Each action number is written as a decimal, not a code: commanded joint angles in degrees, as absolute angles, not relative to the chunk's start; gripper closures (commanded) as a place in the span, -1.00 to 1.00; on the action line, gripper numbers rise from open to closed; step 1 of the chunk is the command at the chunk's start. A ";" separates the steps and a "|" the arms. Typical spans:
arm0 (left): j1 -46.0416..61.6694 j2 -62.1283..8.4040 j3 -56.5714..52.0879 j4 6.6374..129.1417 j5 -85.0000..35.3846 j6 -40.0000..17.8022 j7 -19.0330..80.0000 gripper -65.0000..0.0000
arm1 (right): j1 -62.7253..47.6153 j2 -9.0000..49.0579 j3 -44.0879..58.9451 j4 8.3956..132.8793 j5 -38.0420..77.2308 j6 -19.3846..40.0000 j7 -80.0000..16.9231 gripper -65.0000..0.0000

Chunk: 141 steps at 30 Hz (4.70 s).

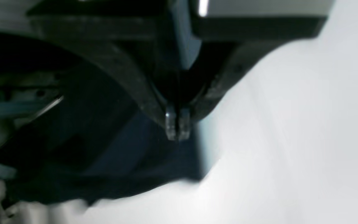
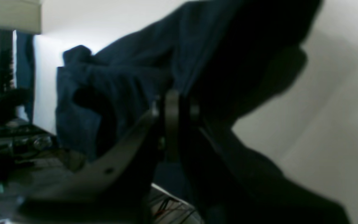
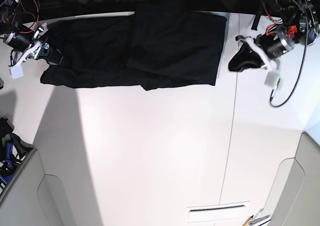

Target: Fold the T-shirt properly

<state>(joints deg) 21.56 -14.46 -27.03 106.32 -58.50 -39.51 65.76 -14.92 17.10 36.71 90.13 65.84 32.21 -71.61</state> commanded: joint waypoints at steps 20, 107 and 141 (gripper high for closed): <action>22.06 -16.19 -27.29 90.78 -58.00 -40.00 60.23 1.00 | -14.94 0.10 22.90 112.18 76.69 32.88 -76.97 1.00; 22.09 -16.19 -27.29 90.78 -59.33 -40.00 60.23 1.00 | 6.31 -7.77 -24.73 103.39 39.55 33.19 -56.23 0.09; 21.91 -16.21 -28.56 91.02 -67.44 -40.00 60.23 1.00 | 0.30 -6.68 -13.61 103.59 41.52 33.21 -67.64 1.00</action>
